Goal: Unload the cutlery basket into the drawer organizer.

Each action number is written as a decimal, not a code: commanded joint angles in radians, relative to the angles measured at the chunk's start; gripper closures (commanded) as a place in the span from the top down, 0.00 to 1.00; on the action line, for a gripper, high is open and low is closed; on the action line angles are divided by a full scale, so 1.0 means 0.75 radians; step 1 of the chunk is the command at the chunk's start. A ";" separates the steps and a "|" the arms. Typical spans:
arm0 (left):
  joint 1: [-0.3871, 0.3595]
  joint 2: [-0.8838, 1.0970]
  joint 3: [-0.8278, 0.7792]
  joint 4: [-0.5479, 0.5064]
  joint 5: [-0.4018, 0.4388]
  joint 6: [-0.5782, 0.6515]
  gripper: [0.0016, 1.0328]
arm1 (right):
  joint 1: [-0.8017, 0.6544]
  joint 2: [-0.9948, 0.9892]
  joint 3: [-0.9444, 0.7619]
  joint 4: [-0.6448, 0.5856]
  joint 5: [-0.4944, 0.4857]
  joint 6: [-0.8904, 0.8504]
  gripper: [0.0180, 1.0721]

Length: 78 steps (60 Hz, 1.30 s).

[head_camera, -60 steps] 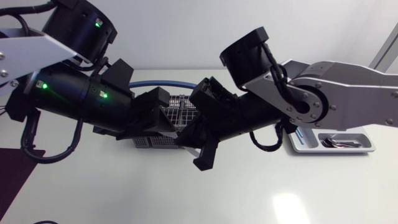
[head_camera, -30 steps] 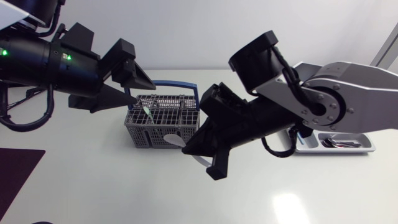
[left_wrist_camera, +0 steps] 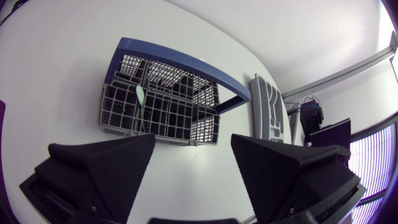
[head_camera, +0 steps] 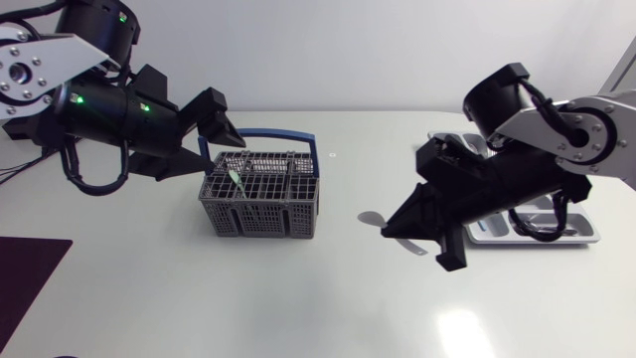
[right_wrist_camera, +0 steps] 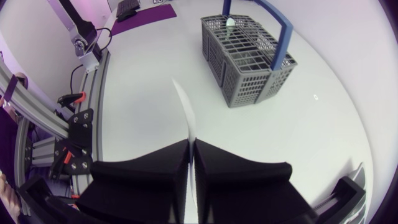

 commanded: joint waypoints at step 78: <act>0.138 0.276 0.043 -0.052 0.039 0.703 0.83 | -1.194 0.845 0.439 0.215 0.468 -1.241 0.06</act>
